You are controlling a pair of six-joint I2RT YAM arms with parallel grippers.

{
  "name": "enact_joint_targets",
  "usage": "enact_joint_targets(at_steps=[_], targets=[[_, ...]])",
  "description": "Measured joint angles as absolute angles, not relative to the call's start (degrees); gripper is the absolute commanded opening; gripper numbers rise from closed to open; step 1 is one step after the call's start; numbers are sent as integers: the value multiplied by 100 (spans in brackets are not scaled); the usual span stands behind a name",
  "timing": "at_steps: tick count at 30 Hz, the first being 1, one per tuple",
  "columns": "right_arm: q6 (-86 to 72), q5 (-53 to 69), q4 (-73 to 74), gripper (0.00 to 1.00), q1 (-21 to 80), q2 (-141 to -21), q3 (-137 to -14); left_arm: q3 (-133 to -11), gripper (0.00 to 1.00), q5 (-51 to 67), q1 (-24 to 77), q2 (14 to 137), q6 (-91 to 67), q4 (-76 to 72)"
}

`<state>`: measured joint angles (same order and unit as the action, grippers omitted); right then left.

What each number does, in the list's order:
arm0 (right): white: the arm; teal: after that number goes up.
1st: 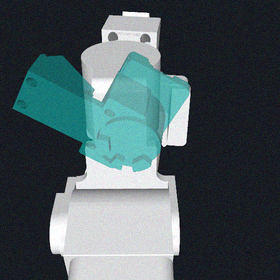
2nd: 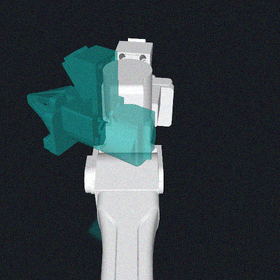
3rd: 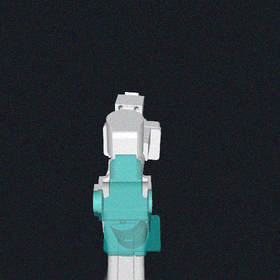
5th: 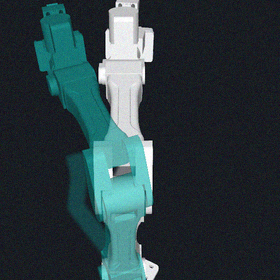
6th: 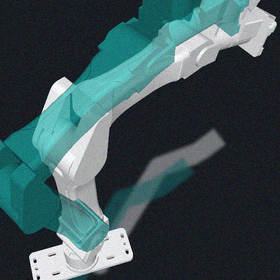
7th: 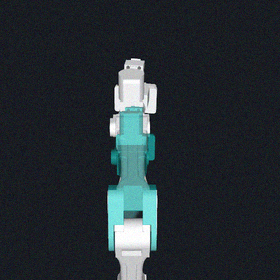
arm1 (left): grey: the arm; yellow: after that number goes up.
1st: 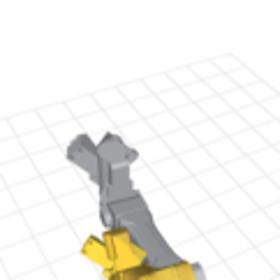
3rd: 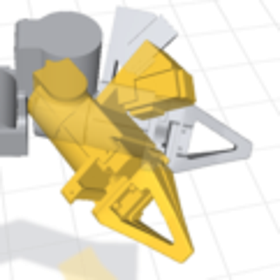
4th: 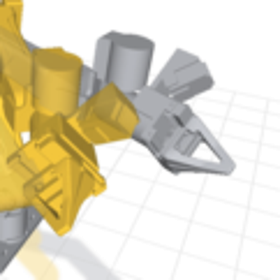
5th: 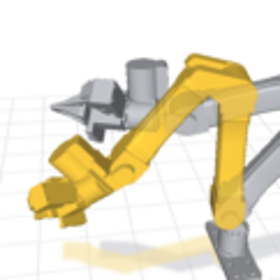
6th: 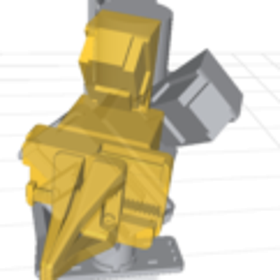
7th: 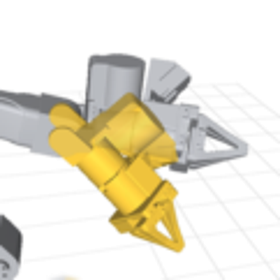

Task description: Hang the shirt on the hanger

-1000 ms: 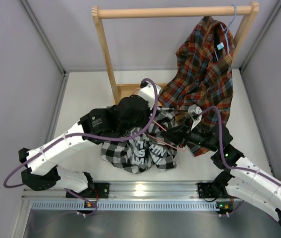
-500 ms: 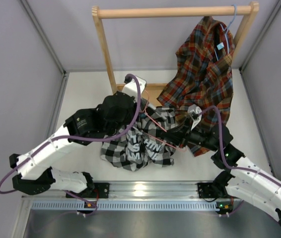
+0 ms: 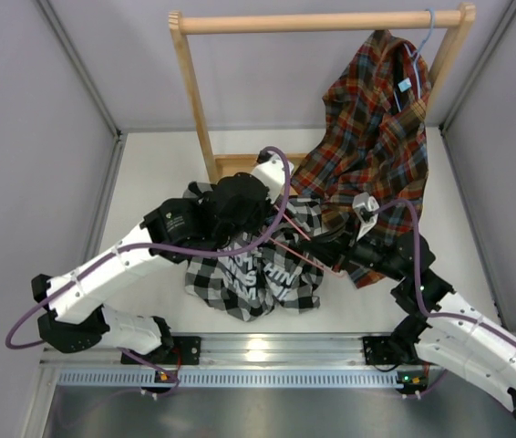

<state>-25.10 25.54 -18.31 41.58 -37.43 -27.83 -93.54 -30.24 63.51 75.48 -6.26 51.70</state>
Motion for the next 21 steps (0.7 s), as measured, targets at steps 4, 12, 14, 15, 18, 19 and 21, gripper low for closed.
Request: enact_joint_targets(at_steps=[4,12,14,15,18,19,21], targets=[[-2510,2539,-1868,0,4158,-3894,-2783,-9507,29,-2663,6394,7703,-497,5238],[-2587,2305,-2418,0,4158,-3610,-2383,-9629,98,-2668,6469,7616,-301,5358],[-2655,2294,-2633,0,4160,-3522,-2176,-9666,98,-2711,6466,7511,-123,5343],[-2692,2287,-2740,0,4160,-3494,-2086,-9666,98,-2738,6466,7428,5,5306],[-2777,2276,-2965,0,4160,-3470,-1940,-9529,98,-2838,6466,7120,537,4941],[-2810,2272,-3026,0,4160,-3454,-1914,-9415,98,-2860,6466,6987,770,4783],[-2838,2268,-3089,0,4163,-3400,-1892,-9135,98,-2744,6410,6705,1273,4423]])
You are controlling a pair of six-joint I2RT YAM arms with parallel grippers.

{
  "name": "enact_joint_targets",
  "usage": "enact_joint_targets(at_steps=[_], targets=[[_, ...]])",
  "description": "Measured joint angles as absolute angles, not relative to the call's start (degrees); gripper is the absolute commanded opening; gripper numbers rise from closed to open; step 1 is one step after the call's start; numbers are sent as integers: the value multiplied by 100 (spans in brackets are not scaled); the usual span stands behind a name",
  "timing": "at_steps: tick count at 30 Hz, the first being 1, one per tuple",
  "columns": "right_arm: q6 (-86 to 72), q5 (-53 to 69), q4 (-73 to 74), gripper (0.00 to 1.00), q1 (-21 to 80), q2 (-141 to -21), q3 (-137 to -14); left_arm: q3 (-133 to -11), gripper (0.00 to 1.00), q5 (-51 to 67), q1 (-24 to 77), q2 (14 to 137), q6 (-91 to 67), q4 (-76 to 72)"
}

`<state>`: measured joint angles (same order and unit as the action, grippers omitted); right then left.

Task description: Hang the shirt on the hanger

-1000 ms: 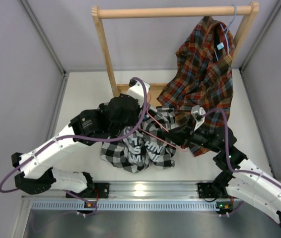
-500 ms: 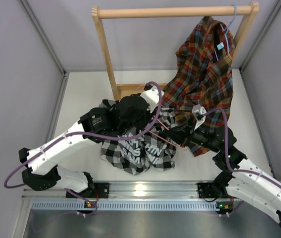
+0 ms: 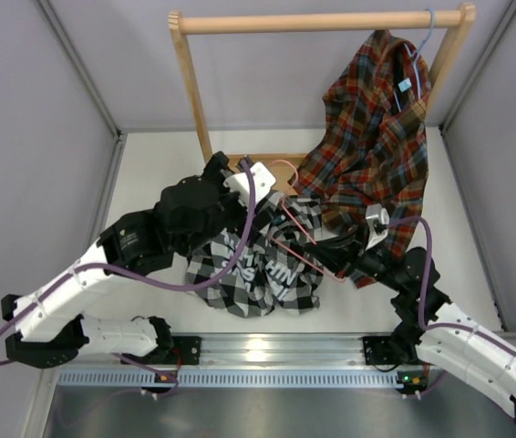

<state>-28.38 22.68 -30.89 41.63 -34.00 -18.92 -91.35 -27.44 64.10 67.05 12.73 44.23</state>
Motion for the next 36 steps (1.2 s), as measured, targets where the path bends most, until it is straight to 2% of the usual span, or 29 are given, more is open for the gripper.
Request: enact_joint_targets(at_steps=[2,6,11,18,22,25,27,30,32,36], targets=[[-2856,2255,-3151,0,4163,-3288,-1839,-8812,98,-2368,6289,6427,1750,4145],[-2856,2252,-3135,0,4163,-3039,-1800,-8525,98,-572,5358,6128,2536,4056],[-2766,2368,-2969,0,4163,-2731,-1800,-9627,98,2126,3780,6860,2954,4724],[-2508,2580,-2504,0,4163,-2429,-1800,-10151,95,4246,3680,7773,3306,5714],[-2399,2672,-2392,0,4163,-2388,-1800,-10103,88,4786,3680,7918,3345,6031],[-2344,2851,-2397,0,4163,-2432,-1800,-10027,74,5000,3680,7918,3369,6139],[-2309,2989,-2399,0,4163,-2480,-1800,-9994,70,5109,3680,7931,3398,6176],[-2265,3164,-2397,0,4163,-2534,-1800,-9972,70,5203,3680,7942,3406,6180],[-2244,3264,-2397,0,4163,-2552,-1800,-9970,59,5295,3680,7940,3409,6202],[-2204,3369,-2399,0,4163,-2552,-1806,-9950,57,5441,3680,7940,3420,6224]])
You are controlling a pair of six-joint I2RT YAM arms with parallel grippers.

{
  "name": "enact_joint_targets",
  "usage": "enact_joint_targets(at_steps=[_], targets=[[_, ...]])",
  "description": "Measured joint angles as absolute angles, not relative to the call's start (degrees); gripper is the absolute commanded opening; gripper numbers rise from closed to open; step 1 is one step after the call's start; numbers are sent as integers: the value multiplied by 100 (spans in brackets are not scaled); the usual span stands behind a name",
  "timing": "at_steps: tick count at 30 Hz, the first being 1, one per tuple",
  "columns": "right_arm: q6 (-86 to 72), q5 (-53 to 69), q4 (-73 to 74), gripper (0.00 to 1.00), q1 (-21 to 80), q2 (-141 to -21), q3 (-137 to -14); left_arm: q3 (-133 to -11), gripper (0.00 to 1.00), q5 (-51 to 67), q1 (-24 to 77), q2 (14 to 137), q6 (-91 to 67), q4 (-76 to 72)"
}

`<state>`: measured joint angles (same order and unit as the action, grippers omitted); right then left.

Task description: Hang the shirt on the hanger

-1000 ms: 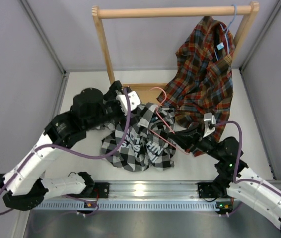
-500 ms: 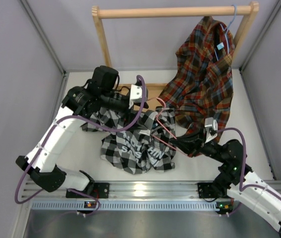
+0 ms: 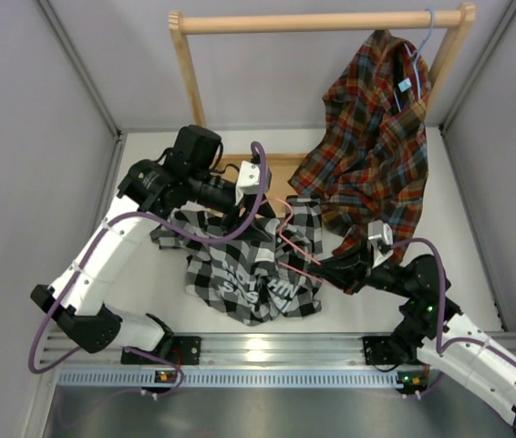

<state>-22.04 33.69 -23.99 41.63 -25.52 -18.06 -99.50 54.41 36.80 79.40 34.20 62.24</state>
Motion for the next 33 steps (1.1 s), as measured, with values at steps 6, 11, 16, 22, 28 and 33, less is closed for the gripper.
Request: enact_joint_targets(at_steps=[6,11,16,22,28,33], targets=[[-2182,3546,-2388,0,4163,-2569,-1890,-9776,56,5634,3680,7937,3317,6230],[-2137,3586,-2383,0,4160,-2596,-1999,-9695,23,5765,3686,7929,3179,6305],[-2097,3577,-2392,0,4156,-2661,-2005,-9686,0,5913,3693,7876,3151,6423],[-2047,3636,-2403,26,4156,-2718,-2128,-9686,0,5924,3697,7734,3162,6442],[-1719,3118,-1824,77,4163,-2499,-2445,-9647,0,5295,3691,7568,2781,6230],[-1605,1712,-493,83,4163,-1872,-2783,-9004,0,4174,3686,6895,1909,5402]])
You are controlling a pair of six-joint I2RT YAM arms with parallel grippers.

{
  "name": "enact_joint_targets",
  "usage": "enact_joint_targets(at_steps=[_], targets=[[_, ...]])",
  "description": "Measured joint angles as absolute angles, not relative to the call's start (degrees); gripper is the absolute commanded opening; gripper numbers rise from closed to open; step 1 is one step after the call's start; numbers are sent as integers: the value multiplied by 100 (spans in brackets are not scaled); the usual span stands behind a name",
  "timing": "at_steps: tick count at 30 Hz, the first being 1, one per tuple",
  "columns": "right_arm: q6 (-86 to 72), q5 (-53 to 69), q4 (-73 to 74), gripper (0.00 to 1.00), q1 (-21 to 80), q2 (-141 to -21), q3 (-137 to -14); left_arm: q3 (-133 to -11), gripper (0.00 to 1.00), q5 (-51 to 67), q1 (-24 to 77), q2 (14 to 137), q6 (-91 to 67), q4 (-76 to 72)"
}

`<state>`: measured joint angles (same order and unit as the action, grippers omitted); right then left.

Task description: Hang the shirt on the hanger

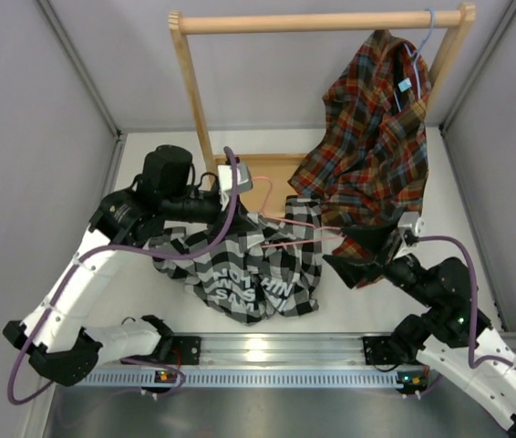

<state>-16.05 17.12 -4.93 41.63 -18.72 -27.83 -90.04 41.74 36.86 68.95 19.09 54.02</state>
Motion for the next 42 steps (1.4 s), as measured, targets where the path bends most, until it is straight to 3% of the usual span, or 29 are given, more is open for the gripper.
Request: enact_joint_targets(at_steps=[6,10,20,35,39,42], targets=[[-2062,895,445,78,4163,-1494,-2759,-8049,0,3253,3680,5813,939,4447],[-2740,1313,-333,77,4163,-1621,-2034,-7669,0,2987,3680,5277,436,3944],[-3686,2453,-2432,64,4182,-3929,-1579,-7422,0,2591,3680,4897,-281,3529],[-3699,2224,-2982,56,4191,-4191,-1588,-6897,0,2471,3680,4890,-633,3063],[-3706,2187,-3120,44,4191,-4458,-1586,-6882,0,2484,3680,4886,-679,2954],[-3704,2187,-3284,23,4193,-4519,-1586,-6864,0,2484,3680,4886,-698,2934]])
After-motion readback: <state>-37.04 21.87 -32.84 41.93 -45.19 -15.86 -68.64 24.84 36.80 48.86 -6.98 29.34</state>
